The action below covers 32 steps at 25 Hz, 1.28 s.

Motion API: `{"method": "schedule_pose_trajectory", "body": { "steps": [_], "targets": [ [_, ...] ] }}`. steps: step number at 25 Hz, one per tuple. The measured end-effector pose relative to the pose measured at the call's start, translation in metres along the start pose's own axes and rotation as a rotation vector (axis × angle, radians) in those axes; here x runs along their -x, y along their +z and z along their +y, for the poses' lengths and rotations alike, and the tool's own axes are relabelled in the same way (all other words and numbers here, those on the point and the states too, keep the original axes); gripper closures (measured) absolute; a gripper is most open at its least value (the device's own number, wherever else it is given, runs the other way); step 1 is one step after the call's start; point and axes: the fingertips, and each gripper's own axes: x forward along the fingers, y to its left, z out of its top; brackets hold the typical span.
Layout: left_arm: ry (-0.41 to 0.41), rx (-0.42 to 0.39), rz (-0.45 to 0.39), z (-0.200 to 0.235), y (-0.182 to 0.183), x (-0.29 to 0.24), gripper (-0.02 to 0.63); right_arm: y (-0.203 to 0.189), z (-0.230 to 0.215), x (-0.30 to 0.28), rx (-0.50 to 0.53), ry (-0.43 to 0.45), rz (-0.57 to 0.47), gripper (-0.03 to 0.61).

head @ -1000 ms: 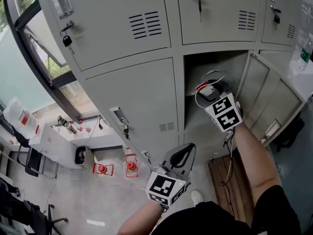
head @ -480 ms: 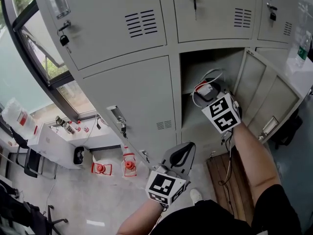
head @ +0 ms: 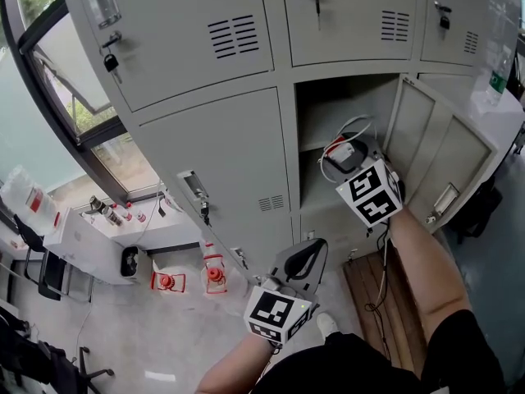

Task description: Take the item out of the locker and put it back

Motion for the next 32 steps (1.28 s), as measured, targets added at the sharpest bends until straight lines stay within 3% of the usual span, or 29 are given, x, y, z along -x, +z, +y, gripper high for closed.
{"method": "schedule_pose_trajectory", "body": {
  "steps": [24, 32],
  "targets": [
    [-0.081, 0.023, 0.048, -0.058, -0.025, 0.075, 0.597, -0.024, 0.081, 0.087, -0.034, -0.01, 0.073, 0.287],
    [-0.086, 0.018, 0.038, -0.076, -0.018, 0.074, 0.597, -0.026, 0.077, 0.116, -0.033, -0.024, 0.066, 0.287]
  ]
}}
